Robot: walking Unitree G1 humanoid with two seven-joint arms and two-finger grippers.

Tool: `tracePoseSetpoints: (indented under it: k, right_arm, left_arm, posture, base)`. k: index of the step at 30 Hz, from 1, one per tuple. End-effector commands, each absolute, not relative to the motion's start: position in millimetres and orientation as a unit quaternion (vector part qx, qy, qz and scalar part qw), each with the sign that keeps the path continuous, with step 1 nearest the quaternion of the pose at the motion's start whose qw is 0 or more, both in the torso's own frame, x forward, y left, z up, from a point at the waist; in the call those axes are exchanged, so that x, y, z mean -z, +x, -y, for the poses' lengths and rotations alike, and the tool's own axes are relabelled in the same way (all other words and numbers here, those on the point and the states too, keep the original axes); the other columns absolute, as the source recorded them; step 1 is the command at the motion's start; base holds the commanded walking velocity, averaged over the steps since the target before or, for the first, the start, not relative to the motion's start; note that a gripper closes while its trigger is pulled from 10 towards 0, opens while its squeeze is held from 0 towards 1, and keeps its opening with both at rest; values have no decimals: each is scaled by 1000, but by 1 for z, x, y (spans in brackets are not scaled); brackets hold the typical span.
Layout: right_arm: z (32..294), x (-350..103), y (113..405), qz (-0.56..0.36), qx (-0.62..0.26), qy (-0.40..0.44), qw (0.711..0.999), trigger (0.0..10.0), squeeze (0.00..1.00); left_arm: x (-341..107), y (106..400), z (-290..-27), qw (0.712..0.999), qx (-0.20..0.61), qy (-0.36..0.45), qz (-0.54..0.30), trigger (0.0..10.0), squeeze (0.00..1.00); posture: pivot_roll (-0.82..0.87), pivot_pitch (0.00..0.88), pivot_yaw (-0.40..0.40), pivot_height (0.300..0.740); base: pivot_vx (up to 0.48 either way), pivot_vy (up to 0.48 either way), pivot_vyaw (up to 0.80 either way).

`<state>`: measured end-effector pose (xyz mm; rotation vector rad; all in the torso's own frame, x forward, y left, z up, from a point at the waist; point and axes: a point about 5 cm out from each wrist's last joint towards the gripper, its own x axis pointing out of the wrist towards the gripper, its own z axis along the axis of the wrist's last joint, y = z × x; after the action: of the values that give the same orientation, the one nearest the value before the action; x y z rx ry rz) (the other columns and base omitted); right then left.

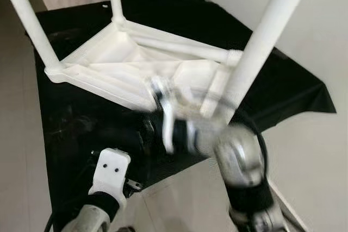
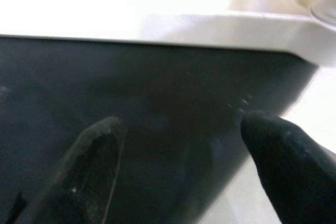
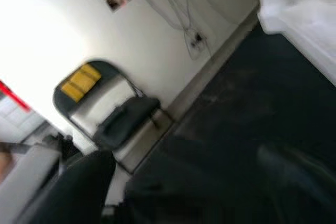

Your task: Building children table

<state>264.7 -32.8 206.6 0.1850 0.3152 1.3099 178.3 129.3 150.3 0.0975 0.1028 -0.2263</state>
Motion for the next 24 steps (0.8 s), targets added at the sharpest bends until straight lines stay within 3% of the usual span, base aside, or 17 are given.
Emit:
tracePoseSetpoints:
  k: [1, 2, 3, 6, 7, 17, 19, 21, 24]
  right_arm:
    - [44, -200, 250, -142, -642, 61, 751, 10000, 1000]
    - [44, -200, 250, -142, -642, 61, 751, 10000, 1000]
    - [80, -183, 242, -173, -640, 30, 748, 10000, 875]
    - [90, -180, 240, -181, -638, 25, 748, 10000, 875]
    - [118, -175, 240, -201, -614, 20, 763, 10000, 0]
    - [185, -168, 238, -248, -545, -39, 800, 10000, 0]
    - [199, -168, 242, -258, -520, -62, 812, 10000, 0]
    - [227, -167, 262, -269, -437, -126, 849, 10000, 0]
    - [235, -168, 271, -266, -406, -149, 862, 10000, 0]
  left_arm:
    - [-149, 179, -132, 991, 110, 55, -52, 10000, 0]
    - [-149, 179, -132, 991, 110, 55, -52, 10000, 0]
    - [-149, 180, -133, 991, 111, 58, -49, 10000, 0]
    - [-149, 180, -133, 991, 112, 59, -49, 10000, 0]
    - [-149, 180, -135, 990, 116, 62, -49, 10000, 0]
    - [-147, 178, -143, 989, 119, 67, -53, 10000, 0]
    - [-147, 177, -145, 989, 122, 67, -54, 10000, 0]
    - [-148, 175, -144, 987, 135, 64, -51, 10000, 0]
    - [-148, 175, -142, 987, 141, 64, -50, 10000, 0]
  posture:
    - [19, 159, -66, 740]
    - [19, 159, -66, 740]
    - [15, 152, -59, 740]
    - [15, 152, -59, 740]
    - [13, 145, -56, 740]
    - [10, 145, -43, 740]
    - [12, 146, -42, 740]
    - [14, 148, -39, 740]
    - [16, 149, -41, 740]
  base:
    - [0, 0, 0]
    - [0, 0, 0]
    - [0, 0, 0]
    - [0, 0, 0]
    - [0, 0, 0]
    - [0, 0, 0]
    - [0, 0, 0]
    - [0, 0, 0]
    - [0, 0, 0]
